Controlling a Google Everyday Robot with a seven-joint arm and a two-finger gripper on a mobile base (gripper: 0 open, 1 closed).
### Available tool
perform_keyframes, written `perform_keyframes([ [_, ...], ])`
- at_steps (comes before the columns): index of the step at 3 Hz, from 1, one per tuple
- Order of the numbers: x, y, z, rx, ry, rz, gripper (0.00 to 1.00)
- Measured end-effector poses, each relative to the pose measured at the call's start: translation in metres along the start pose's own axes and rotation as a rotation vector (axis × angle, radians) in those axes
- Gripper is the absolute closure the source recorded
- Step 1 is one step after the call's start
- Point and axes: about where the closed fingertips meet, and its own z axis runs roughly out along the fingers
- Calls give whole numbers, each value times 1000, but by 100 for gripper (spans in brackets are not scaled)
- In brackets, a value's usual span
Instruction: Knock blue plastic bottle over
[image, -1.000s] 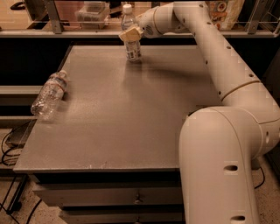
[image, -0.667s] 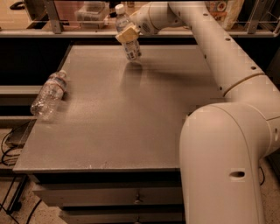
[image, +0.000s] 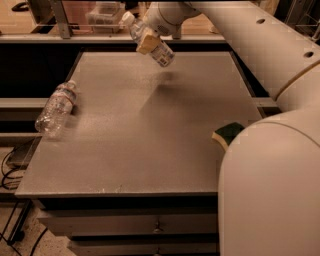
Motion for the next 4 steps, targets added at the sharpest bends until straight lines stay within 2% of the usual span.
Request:
perform_keyframes([
  [1, 19, 27, -3, -24, 153, -96, 82],
  [2, 40, 60, 2, -85, 255, -121, 59],
  [3, 58, 94, 6, -161, 311, -100, 36],
  [4, 71, 127, 7, -247, 297, 10, 12],
])
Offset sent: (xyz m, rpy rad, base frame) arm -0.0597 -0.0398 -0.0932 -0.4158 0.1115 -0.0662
